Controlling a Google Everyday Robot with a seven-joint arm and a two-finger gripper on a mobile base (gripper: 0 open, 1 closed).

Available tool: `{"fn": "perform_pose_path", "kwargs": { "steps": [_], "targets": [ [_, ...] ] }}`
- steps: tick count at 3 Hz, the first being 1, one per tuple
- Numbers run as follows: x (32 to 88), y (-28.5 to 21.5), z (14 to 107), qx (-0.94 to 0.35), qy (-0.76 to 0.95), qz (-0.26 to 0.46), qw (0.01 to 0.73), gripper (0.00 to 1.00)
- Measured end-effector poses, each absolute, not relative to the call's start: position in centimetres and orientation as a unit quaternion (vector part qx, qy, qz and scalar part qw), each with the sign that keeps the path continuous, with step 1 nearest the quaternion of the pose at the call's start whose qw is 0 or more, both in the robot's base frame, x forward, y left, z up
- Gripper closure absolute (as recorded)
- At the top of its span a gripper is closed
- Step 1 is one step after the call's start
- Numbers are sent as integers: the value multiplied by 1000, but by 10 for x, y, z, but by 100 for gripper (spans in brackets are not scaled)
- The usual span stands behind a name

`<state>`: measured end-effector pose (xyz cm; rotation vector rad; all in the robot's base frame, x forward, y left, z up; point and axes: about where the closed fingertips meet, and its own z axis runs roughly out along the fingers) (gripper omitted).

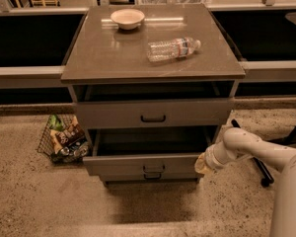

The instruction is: Close middle drawer

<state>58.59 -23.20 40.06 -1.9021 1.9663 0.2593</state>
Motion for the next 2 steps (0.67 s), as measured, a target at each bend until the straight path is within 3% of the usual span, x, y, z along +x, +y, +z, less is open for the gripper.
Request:
{"fn": "perform_pose_path", "kwargs": {
  "steps": [2],
  "targets": [
    [605,-237,402,-673,702,85,217,39]
  ]
}}
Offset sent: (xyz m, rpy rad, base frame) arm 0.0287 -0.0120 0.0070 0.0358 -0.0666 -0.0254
